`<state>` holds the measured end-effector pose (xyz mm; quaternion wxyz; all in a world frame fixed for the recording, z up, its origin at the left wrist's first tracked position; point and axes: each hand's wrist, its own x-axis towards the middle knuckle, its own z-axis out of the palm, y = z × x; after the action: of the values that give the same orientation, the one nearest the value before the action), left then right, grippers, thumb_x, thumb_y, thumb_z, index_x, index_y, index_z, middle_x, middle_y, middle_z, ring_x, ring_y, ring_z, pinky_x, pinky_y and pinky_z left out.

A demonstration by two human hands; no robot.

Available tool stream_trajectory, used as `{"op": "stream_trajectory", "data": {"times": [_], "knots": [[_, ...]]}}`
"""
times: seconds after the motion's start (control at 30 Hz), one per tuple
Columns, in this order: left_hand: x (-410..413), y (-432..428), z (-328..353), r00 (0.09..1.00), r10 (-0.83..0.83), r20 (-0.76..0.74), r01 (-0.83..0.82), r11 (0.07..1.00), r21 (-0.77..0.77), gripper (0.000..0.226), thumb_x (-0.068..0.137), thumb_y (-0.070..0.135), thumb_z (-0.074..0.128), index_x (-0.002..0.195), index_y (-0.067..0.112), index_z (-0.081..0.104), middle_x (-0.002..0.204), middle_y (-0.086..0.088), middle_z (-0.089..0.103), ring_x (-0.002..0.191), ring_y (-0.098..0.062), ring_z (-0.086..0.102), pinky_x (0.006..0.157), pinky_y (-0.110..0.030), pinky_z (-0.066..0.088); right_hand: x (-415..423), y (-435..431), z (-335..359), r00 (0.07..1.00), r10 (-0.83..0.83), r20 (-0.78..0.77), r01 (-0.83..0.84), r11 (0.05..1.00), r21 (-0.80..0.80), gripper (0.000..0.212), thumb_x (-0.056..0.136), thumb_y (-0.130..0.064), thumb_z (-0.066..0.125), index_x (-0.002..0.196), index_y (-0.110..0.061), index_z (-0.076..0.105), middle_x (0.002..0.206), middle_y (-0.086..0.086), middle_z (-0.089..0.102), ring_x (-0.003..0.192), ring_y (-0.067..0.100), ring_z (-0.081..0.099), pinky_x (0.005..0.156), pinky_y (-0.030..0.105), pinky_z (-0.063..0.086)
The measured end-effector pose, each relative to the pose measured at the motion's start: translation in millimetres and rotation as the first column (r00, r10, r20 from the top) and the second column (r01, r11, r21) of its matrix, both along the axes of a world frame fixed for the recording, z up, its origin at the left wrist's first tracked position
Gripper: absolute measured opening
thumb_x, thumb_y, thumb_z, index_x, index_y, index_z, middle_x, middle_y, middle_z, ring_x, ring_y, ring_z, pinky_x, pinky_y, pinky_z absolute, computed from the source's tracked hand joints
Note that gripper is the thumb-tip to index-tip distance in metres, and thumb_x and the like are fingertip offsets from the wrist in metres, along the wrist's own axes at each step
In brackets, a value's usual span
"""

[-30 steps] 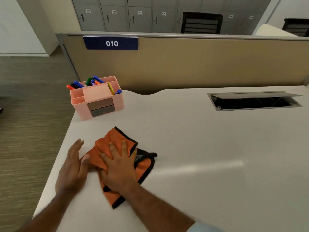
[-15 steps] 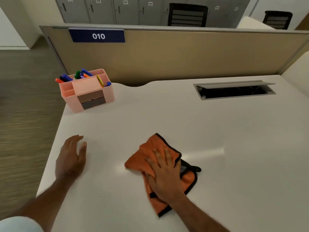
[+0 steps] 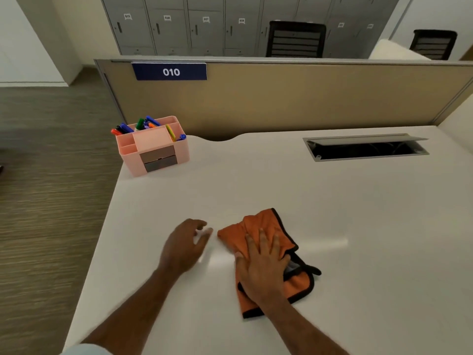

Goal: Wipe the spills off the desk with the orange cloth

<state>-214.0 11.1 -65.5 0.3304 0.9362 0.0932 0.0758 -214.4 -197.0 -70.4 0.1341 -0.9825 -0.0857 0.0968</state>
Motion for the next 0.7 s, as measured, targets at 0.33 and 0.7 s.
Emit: {"op": "stream_trajectory", "data": {"times": [0.33,0.7], "knots": [[-4.5,-25.6,22.4,0.933,0.034,-0.359,-0.013,0.998,0.061,0.041,0.080,0.047,0.056,0.110,0.019,0.061,0.105,0.000,0.065,0.093,-0.020,0.063,0.075,-0.032,0.050,-17.5,-5.3,9.6,0.949,0.313,0.039,-0.315,0.940,0.131,0.054,0.094,-0.060,0.018,0.144,-0.040,0.023,0.157,-0.001,0.027,0.146,0.027,0.020,0.110,0.058,0.026],[-81.5,76.8,9.3,0.923,0.258,-0.286,-0.259,0.965,0.033,0.020,0.081,0.029,0.068,0.099,0.021,0.066,0.096,0.004,0.065,0.082,-0.009,0.058,0.070,-0.024,0.042,-38.7,83.3,0.2,0.786,0.618,0.007,-0.612,0.777,0.148,0.053,0.095,-0.064,0.016,0.143,-0.044,0.027,0.162,-0.004,0.015,0.149,0.033,0.000,0.108,0.071,0.004]]}}
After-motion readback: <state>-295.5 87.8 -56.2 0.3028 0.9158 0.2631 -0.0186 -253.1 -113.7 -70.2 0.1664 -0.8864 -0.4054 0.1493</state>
